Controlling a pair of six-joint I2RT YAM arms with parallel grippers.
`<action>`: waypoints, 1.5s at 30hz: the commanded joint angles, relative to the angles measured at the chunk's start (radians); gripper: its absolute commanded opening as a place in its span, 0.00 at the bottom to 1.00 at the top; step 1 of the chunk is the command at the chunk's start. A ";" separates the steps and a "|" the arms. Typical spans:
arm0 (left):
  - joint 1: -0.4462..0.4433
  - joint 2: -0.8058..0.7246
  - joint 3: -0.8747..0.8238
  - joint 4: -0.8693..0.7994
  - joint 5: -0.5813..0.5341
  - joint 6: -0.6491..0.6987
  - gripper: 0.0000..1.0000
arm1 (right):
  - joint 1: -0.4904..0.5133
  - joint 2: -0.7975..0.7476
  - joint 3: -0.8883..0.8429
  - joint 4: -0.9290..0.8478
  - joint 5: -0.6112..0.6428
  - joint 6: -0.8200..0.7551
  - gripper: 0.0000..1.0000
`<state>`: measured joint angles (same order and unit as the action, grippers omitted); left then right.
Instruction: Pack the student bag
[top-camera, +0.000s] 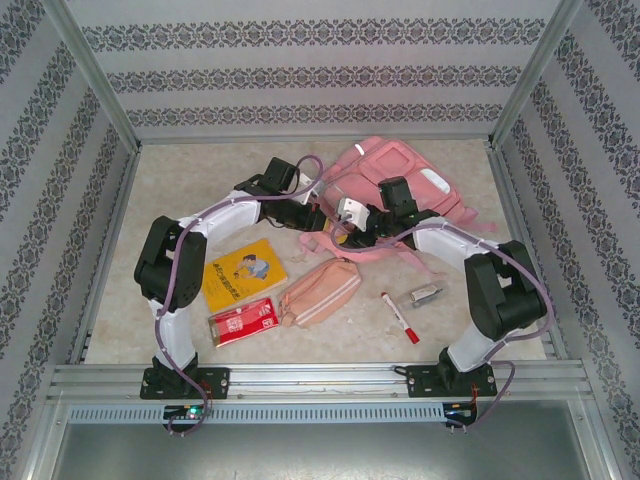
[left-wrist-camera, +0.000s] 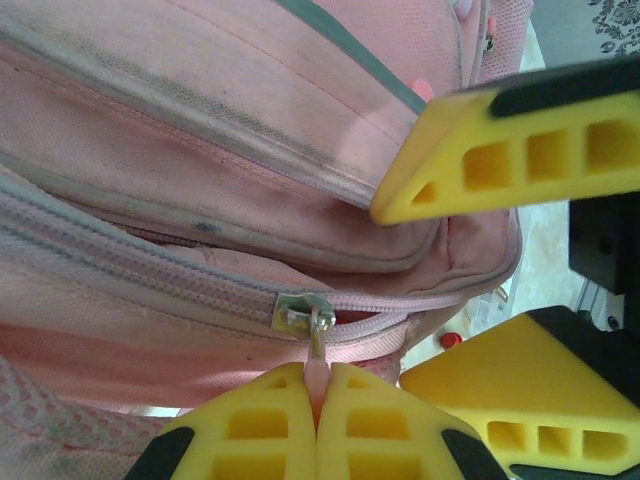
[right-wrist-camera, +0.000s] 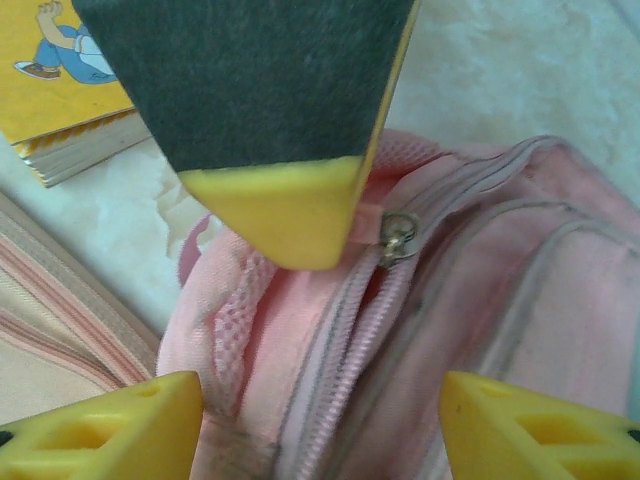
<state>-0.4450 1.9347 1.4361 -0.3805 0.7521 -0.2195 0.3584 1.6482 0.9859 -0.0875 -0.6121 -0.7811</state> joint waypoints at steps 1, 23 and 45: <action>0.001 -0.052 0.040 0.042 0.021 -0.004 0.00 | 0.016 0.023 0.057 -0.079 -0.069 0.022 0.58; 0.197 -0.007 0.086 -0.114 -0.222 0.044 0.00 | -0.023 -0.129 0.087 -0.337 0.186 -0.310 0.10; 0.027 -0.154 -0.047 0.165 -0.007 -0.202 0.00 | 0.063 -0.023 0.165 -0.244 0.012 0.181 0.66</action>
<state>-0.4187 1.8225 1.3876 -0.3241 0.6880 -0.3828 0.4274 1.6005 1.1126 -0.2543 -0.5404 -0.6292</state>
